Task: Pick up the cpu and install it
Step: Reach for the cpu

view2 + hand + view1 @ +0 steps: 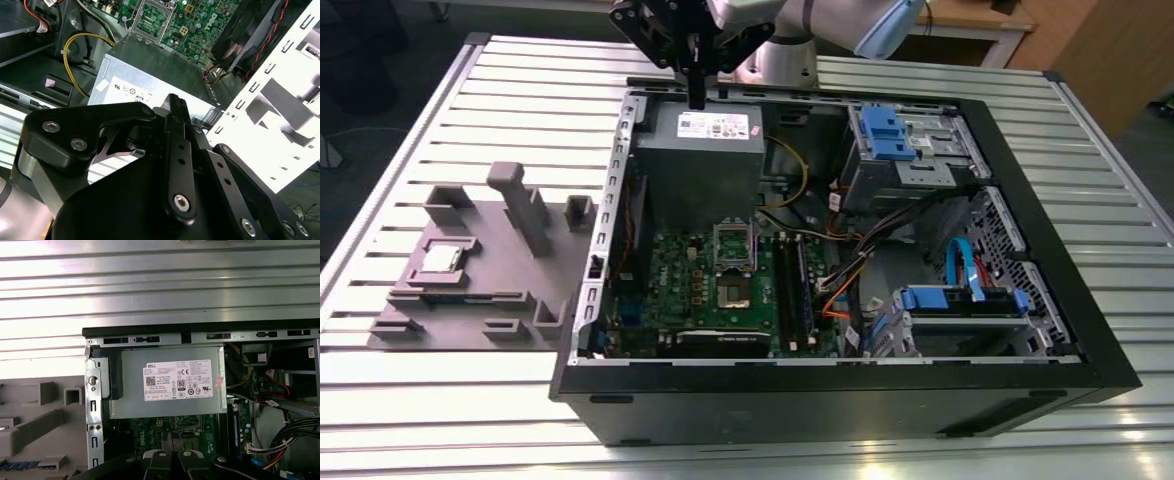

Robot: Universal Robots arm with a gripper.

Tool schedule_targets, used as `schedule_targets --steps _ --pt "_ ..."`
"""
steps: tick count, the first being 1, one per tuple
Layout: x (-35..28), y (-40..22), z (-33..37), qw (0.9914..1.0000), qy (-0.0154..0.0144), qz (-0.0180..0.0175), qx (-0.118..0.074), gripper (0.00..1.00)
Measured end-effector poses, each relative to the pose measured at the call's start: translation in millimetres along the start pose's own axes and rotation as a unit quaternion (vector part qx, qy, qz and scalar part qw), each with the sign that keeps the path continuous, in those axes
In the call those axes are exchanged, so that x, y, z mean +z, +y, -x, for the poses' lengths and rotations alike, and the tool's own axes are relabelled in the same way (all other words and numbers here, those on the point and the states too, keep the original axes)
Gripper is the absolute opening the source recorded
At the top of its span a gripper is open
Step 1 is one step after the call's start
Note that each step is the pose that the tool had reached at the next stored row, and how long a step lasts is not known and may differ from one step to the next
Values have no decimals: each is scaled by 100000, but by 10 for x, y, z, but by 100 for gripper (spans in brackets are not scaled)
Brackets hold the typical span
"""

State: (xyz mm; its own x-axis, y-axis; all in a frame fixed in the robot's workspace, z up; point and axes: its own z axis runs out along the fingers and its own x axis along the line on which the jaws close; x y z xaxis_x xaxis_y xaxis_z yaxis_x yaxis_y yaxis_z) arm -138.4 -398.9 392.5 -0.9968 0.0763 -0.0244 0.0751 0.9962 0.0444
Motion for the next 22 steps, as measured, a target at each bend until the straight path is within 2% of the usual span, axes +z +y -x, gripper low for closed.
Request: schedule_targets --steps 9,12,16,22 --pt "0 0 -2 100000 -1 -1 0 10" --pt "0 -3 -26 100000 2 -7 -2 10" --pt "4 -8 -100 100000 -2 -1 -6 10" --pt "20 -22 -277 100000 -4 -21 -4 10"
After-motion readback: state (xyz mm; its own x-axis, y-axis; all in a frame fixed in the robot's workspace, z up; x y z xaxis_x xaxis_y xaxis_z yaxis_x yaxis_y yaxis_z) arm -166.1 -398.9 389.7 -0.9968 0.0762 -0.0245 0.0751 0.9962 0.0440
